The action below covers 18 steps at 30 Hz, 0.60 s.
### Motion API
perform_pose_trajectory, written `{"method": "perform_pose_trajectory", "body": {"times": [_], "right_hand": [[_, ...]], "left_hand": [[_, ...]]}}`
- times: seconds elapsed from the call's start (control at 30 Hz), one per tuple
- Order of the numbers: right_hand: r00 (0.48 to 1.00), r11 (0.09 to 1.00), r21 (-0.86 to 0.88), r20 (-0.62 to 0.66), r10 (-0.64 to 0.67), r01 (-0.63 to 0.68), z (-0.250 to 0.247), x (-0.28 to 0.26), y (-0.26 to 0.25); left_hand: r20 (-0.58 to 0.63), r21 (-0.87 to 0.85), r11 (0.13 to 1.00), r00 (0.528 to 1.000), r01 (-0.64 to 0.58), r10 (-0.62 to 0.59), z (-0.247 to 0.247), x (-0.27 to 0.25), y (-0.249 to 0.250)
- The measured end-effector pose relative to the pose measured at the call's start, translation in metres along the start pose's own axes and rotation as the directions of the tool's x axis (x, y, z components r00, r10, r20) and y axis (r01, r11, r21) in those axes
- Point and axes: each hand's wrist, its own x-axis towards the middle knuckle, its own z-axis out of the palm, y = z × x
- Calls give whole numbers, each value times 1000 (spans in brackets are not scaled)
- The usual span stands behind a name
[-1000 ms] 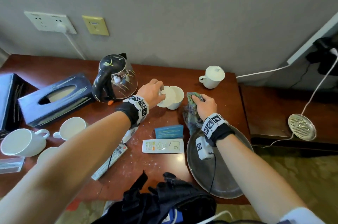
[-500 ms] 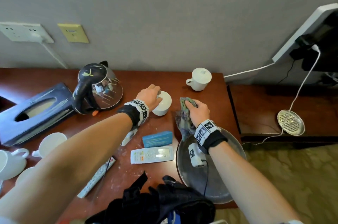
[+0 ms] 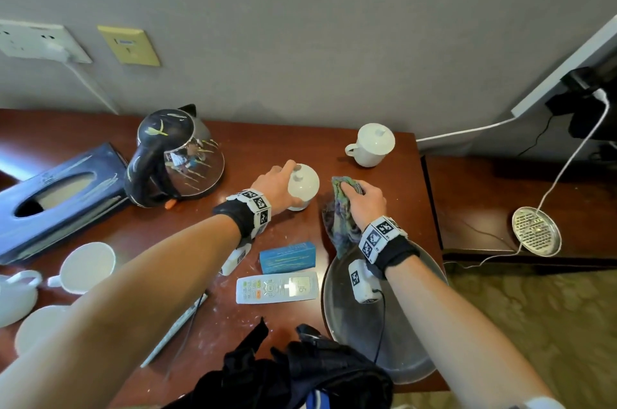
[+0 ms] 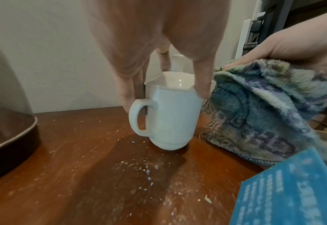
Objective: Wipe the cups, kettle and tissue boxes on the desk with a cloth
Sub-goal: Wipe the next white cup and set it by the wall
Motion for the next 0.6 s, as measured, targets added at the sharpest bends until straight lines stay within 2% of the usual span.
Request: {"method": "perform_pose_trajectory", "body": {"times": [0.27,0.6], "right_hand": [[999,1000,-15,-26,23,-23,-7,25,1],[997,997,51,-32,64,-62,-18,53,4]], "left_hand": [[-15,-52,999,1000,-6,6,-6,28,14],[-9,-69,997,1000,-25,24,-24,75,36]]}}
